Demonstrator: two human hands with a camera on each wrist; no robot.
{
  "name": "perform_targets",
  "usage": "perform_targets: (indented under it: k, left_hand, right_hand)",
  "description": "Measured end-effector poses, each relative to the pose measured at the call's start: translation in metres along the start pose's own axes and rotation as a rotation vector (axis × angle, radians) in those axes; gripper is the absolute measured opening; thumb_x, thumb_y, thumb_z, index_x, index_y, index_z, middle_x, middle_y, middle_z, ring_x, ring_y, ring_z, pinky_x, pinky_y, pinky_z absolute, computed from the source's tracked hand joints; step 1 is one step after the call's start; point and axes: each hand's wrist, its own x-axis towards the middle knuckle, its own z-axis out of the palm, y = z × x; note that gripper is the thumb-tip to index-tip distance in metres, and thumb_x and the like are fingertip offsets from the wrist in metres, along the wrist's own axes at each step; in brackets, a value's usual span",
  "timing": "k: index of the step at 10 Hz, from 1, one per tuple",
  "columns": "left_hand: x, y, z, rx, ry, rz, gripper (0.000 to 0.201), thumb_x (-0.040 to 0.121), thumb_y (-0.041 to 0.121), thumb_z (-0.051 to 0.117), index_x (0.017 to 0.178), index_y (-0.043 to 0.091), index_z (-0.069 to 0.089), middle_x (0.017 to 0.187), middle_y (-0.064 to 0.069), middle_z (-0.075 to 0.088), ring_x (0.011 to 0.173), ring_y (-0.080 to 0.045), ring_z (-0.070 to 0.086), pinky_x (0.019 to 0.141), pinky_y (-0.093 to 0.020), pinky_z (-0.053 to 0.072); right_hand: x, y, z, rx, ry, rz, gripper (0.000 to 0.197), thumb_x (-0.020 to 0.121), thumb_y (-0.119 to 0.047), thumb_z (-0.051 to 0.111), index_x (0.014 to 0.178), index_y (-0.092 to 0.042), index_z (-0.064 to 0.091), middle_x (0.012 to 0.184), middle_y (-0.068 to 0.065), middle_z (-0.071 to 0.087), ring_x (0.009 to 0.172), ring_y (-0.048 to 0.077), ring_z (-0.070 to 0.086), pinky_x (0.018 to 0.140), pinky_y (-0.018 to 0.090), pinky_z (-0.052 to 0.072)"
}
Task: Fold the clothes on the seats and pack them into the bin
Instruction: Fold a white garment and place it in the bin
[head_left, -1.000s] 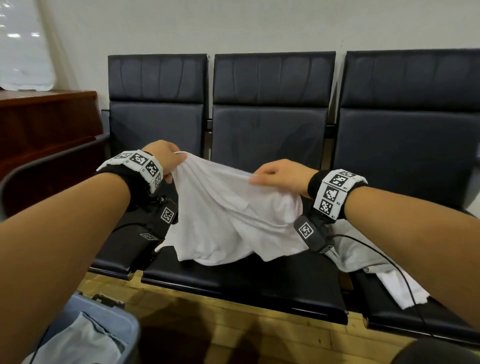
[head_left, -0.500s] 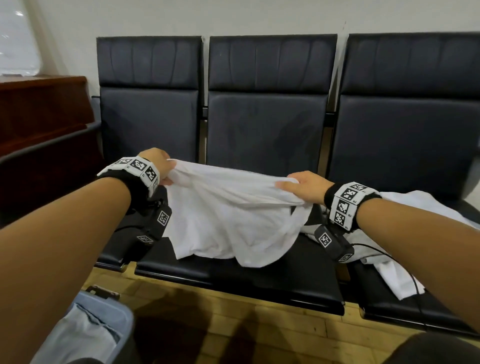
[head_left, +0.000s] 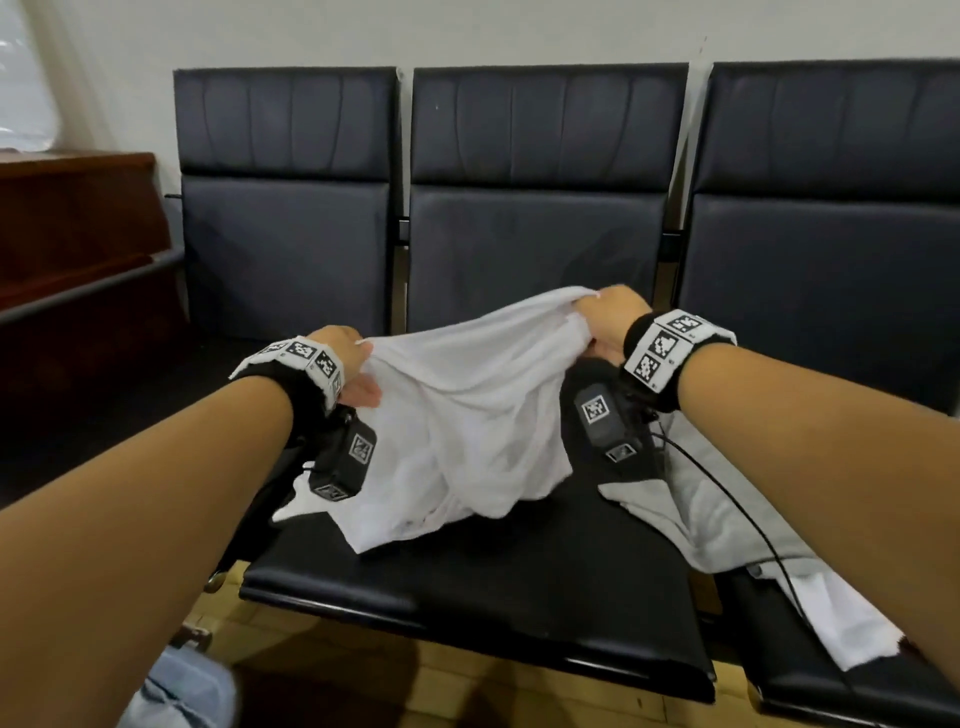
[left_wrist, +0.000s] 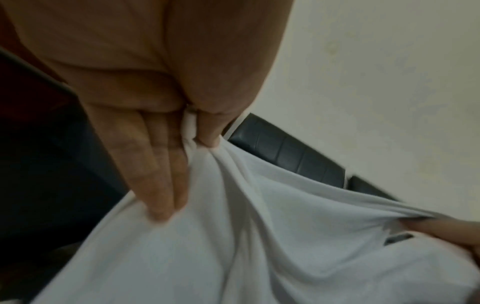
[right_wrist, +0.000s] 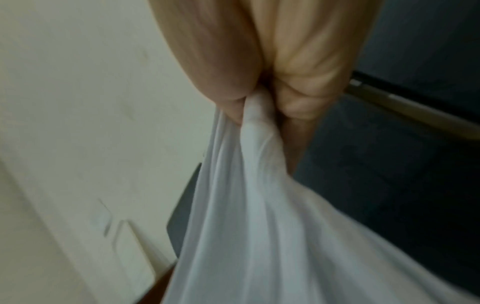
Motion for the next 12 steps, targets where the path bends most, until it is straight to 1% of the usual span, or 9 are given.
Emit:
perform_targets:
  k: [2,4,6,7,8,9,10,11,12]
  left_hand:
    - [0.016,0.080,-0.024,0.015,0.208,0.401,0.023,0.092,0.037,0.047,0.091,0.015,0.055,0.096,-0.019,0.064,0.090,-0.032,0.064,0.086,-0.046,0.054]
    - [-0.004,0.099,-0.046,0.187,0.309,0.533,0.025,0.096,0.035,0.050,0.100,0.015,0.065,0.090,-0.005,0.062,0.089,-0.024,0.057,0.077,-0.028,0.039]
    - [-0.026,0.067,-0.049,0.338,0.236,0.516,0.023,0.097,0.032,0.049,0.097,0.013,0.064,0.093,-0.012,0.065,0.094,-0.032,0.062,0.085,-0.035,0.045]
    - [-0.039,0.065,-0.052,0.173,0.124,0.513,0.026,0.097,0.031,0.049,0.076,0.019,0.059,0.066,-0.011,0.062,0.059,-0.027,0.060,0.066,-0.035,0.051]
    - [-0.049,0.077,-0.055,-0.073,0.047,0.509,0.027,0.098,0.023,0.051,0.073,0.014,0.058,0.062,-0.011,0.055,0.039,-0.014,0.051,0.042,-0.020,0.041]
    - [-0.050,0.087,-0.051,-0.100,0.096,0.502,0.024,0.097,0.021,0.051,0.077,0.008,0.057,0.060,-0.009,0.054,0.030,-0.007,0.048,0.033,-0.013,0.034]
    - [-0.032,0.082,-0.050,-0.016,0.205,0.449,0.028,0.092,0.027,0.056,0.080,0.003,0.064,0.049,-0.006,0.054,0.032,-0.011,0.047,0.043,-0.019,0.041]
    - [0.000,0.064,-0.043,0.084,0.241,0.338,0.037,0.087,0.030,0.059,0.059,0.007,0.057,0.034,0.000,0.049,0.037,-0.018,0.045,0.048,-0.022,0.038]
    - [0.037,0.037,-0.023,0.149,0.214,0.231,0.038,0.086,0.028,0.059,0.054,0.009,0.053,0.032,0.000,0.049,0.042,-0.022,0.047,0.052,-0.024,0.039]
  right_hand:
    - [0.007,-0.086,-0.063,0.428,0.322,-0.249,0.027,0.084,-0.028,0.043,0.086,-0.008,0.061,0.091,0.015,0.064,0.083,0.034,0.062,0.074,0.044,0.051]
    - [-0.019,-0.101,-0.090,0.225,0.442,-0.351,0.030,0.094,-0.024,0.039,0.098,0.000,0.057,0.097,0.015,0.061,0.088,0.031,0.059,0.083,0.041,0.051]
    - [-0.045,-0.084,-0.101,-0.054,0.447,-0.278,0.038,0.094,-0.019,0.044,0.058,-0.018,0.033,0.060,0.001,0.036,0.054,0.016,0.034,0.053,0.032,0.028]
    - [-0.055,-0.091,-0.110,0.048,0.460,-0.197,0.036,0.094,-0.020,0.045,0.058,-0.016,0.040,0.059,0.003,0.042,0.058,0.024,0.045,0.053,0.029,0.036]
    - [-0.056,-0.106,-0.119,0.415,0.387,-0.119,0.017,0.097,-0.017,0.047,0.091,-0.007,0.060,0.081,0.010,0.060,0.073,0.031,0.068,0.061,0.038,0.060]
    - [-0.049,-0.119,-0.118,0.529,0.324,-0.103,0.014,0.098,-0.018,0.050,0.106,-0.008,0.055,0.100,0.010,0.062,0.092,0.026,0.069,0.074,0.032,0.060]
    - [-0.030,-0.117,-0.113,0.007,0.304,-0.170,0.035,0.097,-0.036,0.054,0.108,-0.003,0.059,0.106,0.017,0.065,0.103,0.035,0.064,0.080,0.030,0.049]
    - [0.007,-0.101,-0.100,0.104,0.290,-0.035,0.011,0.088,-0.021,0.067,0.089,-0.012,0.061,0.085,0.006,0.063,0.081,0.022,0.066,0.053,0.018,0.050]
    - [0.045,-0.069,-0.067,0.027,0.215,0.073,0.034,0.069,-0.021,0.079,0.096,-0.002,0.068,0.080,0.009,0.067,0.080,0.028,0.070,0.053,0.025,0.047]
